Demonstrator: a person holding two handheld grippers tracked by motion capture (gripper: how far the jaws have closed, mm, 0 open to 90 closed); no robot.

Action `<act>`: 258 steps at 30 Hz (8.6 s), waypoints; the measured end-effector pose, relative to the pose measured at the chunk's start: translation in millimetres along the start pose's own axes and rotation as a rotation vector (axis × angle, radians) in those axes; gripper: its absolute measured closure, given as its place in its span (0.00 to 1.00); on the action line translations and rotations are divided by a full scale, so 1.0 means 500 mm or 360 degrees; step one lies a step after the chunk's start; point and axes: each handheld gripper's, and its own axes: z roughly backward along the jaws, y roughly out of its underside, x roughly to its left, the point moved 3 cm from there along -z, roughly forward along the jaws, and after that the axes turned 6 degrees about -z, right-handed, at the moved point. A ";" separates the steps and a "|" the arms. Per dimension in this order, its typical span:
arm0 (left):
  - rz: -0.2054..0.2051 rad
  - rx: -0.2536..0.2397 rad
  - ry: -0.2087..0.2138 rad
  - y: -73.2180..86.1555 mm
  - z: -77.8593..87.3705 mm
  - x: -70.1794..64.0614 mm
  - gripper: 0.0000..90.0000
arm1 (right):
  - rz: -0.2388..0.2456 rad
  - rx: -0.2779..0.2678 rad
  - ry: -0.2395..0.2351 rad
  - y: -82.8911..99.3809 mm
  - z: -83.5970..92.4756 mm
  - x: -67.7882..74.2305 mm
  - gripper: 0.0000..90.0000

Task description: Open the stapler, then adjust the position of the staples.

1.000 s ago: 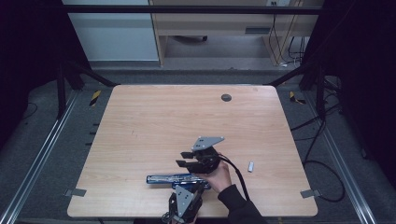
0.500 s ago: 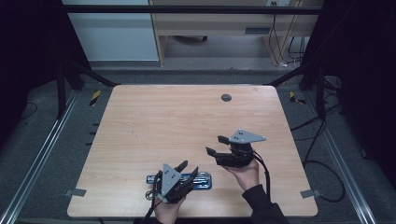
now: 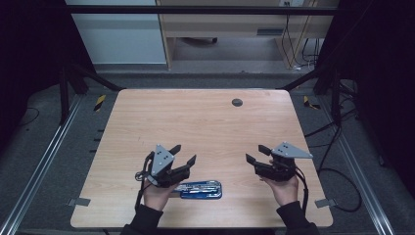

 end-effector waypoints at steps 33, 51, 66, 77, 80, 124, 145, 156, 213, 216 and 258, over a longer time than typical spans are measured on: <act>0.0152 0.0280 -0.0266 0.216 0.164 0.195 0.35 | -0.0111 0.0437 0.0269 0.099 0.015 -0.058 0.60; 0.0132 0.0356 -0.0278 0.237 0.159 0.196 0.35 | -0.0207 0.0605 0.0360 0.124 -0.034 -0.067 0.66; 0.0119 0.0359 -0.0277 0.235 0.157 0.194 0.36 | -0.0185 0.0693 0.0351 0.135 -0.051 -0.076 0.82; 0.0102 0.0377 -0.0273 0.235 0.155 0.193 0.36 | -0.0103 0.0724 0.0340 0.132 -0.049 -0.075 0.73; 0.0099 0.0375 -0.0269 0.234 0.155 0.192 0.37 | -0.0082 0.0722 0.0331 0.123 -0.045 -0.073 0.74; 0.0082 0.0403 -0.0246 0.235 0.151 0.190 0.38 | -0.0081 0.0984 0.0330 0.106 -0.070 -0.079 0.86; 0.0085 0.0417 -0.0237 0.236 0.150 0.189 0.38 | 0.0220 0.0826 -0.0083 0.057 -0.044 -0.022 0.87; 0.0091 0.0428 -0.0232 0.238 0.148 0.189 0.38 | 0.0377 0.0714 -0.0365 0.013 -0.043 0.031 0.87; 0.0090 0.0481 -0.0196 0.245 0.140 0.186 0.38 | 0.0873 0.1025 -0.0965 -0.032 -0.162 0.195 0.87; 0.0091 0.0489 -0.0194 0.246 0.138 0.186 0.38 | 0.0894 0.1027 -0.0993 -0.030 -0.167 0.198 0.87; 0.0078 0.0506 -0.0193 0.247 0.137 0.186 0.38 | 0.0996 0.1153 -0.1025 0.017 -0.197 0.189 0.87</act>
